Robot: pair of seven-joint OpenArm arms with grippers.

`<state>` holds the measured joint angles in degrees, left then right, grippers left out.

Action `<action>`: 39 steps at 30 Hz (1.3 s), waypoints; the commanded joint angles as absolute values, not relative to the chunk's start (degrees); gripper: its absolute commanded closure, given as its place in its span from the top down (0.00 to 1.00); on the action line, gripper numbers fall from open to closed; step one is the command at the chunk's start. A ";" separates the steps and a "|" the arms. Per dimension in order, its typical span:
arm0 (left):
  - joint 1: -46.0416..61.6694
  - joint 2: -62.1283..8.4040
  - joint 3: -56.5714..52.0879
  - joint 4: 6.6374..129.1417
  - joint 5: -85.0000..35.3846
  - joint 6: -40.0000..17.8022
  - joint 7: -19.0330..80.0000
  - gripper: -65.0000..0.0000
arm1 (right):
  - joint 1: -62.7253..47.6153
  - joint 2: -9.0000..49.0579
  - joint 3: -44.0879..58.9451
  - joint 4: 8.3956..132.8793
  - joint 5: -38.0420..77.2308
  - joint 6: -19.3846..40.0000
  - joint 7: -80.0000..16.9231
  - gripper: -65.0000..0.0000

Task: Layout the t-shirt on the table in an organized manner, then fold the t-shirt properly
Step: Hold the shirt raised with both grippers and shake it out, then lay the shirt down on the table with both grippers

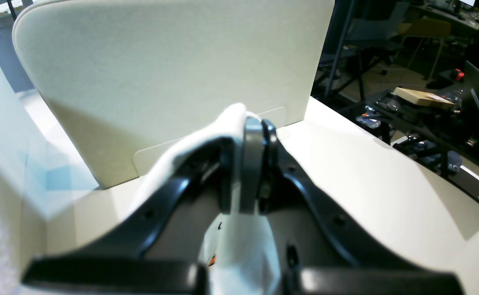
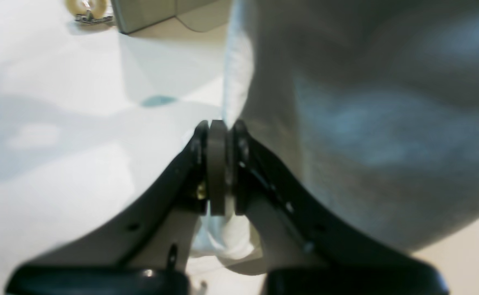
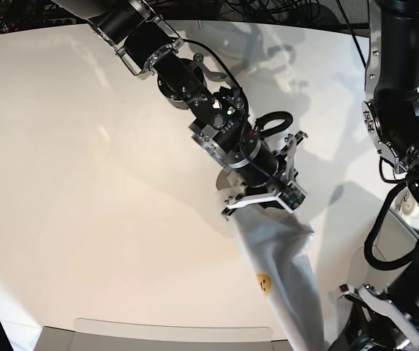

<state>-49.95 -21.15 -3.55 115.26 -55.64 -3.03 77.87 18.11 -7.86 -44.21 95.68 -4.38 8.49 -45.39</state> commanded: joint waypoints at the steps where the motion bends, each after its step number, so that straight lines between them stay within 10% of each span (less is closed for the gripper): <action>1: -51.74 -22.02 -5.23 115.65 -55.60 -2.95 76.09 0.00 | 19.65 -9.00 -44.79 97.36 -4.09 8.31 -43.65 0.00; 23: -46.73 -35.38 -37.67 115.56 -55.96 -2.95 75.74 0.00 | 31.96 -9.00 -56.04 106.95 -4.09 8.13 -30.02 0.00; 30: -60.44 -36.44 -26.24 115.47 -55.96 -2.86 75.65 0.00 | 26.51 -9.00 -53.05 113.54 -4.44 -3.12 -25.89 0.00; 39: -65.98 -14.29 -0.48 115.12 -50.51 -2.86 76.18 0.00 | 11.30 -0.75 -38.81 117.76 -4.35 -12.00 -23.16 0.00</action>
